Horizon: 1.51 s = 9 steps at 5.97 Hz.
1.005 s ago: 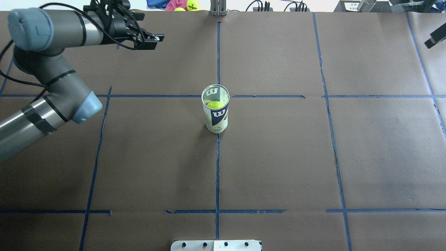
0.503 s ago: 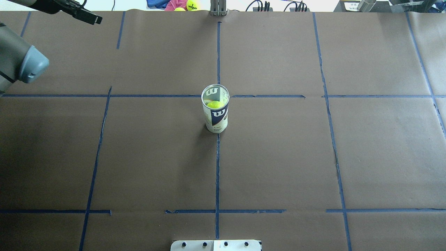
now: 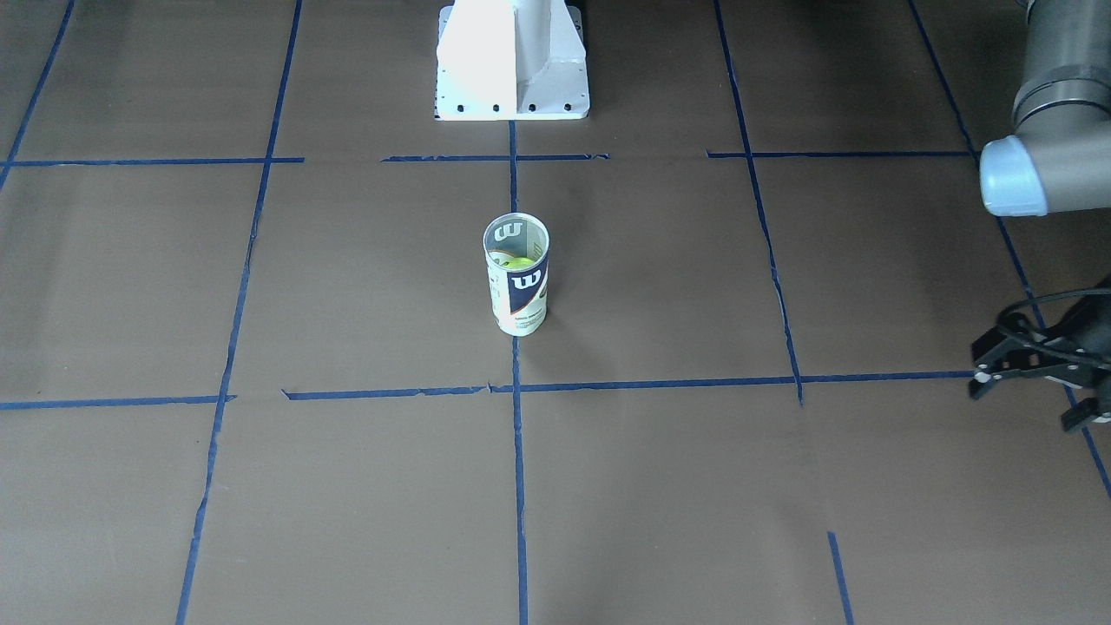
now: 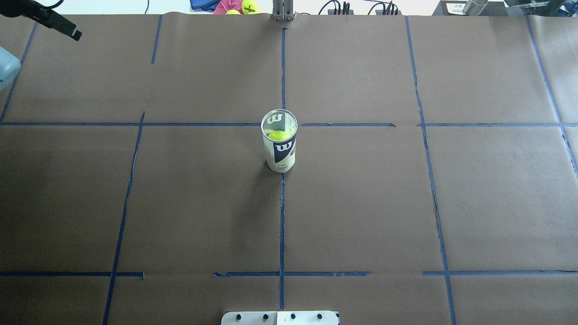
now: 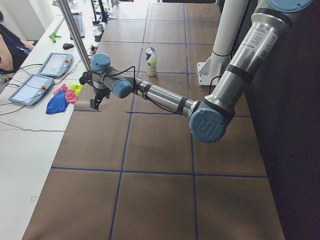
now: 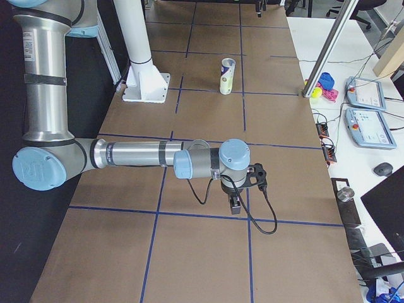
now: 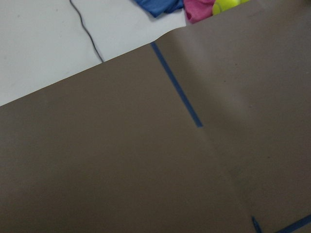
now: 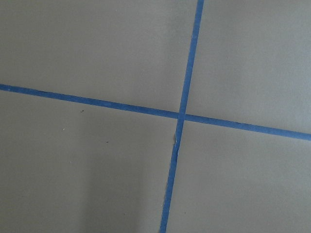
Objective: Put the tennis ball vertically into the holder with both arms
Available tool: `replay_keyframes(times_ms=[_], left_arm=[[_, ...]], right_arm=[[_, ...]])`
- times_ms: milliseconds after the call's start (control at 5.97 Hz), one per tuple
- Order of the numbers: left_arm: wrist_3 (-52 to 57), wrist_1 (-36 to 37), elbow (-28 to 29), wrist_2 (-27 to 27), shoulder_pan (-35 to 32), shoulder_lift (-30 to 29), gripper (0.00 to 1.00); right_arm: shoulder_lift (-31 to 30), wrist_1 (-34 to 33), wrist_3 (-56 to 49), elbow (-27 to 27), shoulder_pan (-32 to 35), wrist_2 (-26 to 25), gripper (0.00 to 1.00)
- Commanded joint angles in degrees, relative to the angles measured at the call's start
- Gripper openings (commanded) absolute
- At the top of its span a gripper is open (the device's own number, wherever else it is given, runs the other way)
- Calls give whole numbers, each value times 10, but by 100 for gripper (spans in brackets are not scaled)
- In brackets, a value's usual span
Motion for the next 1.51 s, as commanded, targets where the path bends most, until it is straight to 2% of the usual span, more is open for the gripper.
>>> replay_keyframes(times_ms=[0, 168, 335, 503, 670, 1005, 1340], left_arm=[[131, 131, -15, -2, -49, 61, 100], [137, 185, -17, -4, -84, 85, 100], [136, 183, -18, -8, -116, 135, 100], [132, 180, -27, -47, -130, 168, 100], [133, 178, -31, -52, -131, 208, 100], [132, 136, -33, -44, -131, 229, 100], [135, 137, -48, -39, -131, 238, 100]], right_arm=[[-2, 0, 4, 0, 0, 2, 99], [-3, 0, 3, -1, 0, 5, 100], [-3, -7, 4, -1, 0, 5, 100], [-2, -7, 4, -1, -2, 4, 100], [-3, -7, 4, -1, -2, 4, 100], [-3, -2, 4, -3, -5, 4, 100], [-3, 0, 4, -5, -9, 3, 100]])
